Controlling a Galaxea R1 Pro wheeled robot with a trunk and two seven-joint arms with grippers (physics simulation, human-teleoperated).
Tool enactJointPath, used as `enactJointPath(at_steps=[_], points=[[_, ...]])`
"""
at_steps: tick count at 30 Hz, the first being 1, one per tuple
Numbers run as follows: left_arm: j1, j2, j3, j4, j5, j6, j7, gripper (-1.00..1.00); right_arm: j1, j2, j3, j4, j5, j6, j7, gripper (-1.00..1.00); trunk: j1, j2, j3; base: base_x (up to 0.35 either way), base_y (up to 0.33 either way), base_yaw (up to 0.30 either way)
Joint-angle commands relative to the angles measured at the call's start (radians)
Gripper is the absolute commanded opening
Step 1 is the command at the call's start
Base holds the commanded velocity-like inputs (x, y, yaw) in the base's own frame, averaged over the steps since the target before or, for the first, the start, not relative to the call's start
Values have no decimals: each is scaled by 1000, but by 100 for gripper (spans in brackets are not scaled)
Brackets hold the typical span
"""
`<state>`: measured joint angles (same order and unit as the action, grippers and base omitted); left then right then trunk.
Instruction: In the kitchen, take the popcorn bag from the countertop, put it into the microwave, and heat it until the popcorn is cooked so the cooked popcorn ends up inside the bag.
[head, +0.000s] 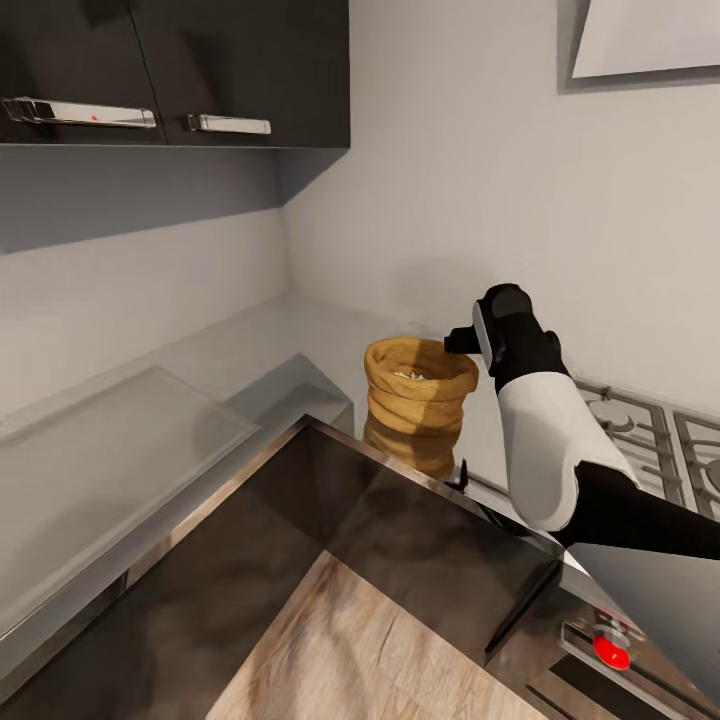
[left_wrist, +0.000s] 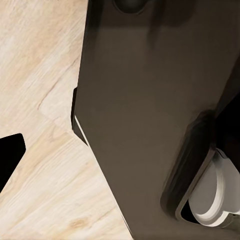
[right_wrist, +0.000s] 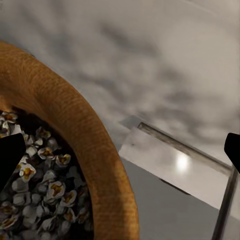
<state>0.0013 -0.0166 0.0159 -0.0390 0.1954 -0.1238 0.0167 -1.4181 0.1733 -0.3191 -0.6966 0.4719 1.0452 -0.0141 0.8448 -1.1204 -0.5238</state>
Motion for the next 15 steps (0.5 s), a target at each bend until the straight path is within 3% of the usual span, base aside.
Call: enactJointPath(at_steps=[1, 8, 11, 15], points=[[0, 0, 1, -1, 4, -2, 2, 100, -1, 1, -4, 0, -2, 2, -1, 100, 0, -1, -1, 0, 0, 0], [0, -1, 2, -1, 4, -2, 5, 100, -1, 1, -5, 9, -8, 2, -1, 100, 0, -1, -1, 0, 0, 0], [0, 0, 2, -1, 4, -2, 7, 100, -1, 1, -7, 87, -5, 2, 0, 100, 0, -1, -1, 0, 0, 0], [0, -2, 2, -1, 4, -2, 8, 100, -1, 1, -10, 110, -4, 2, 6, 100, 0, -1, -1, 0, 0, 0]])
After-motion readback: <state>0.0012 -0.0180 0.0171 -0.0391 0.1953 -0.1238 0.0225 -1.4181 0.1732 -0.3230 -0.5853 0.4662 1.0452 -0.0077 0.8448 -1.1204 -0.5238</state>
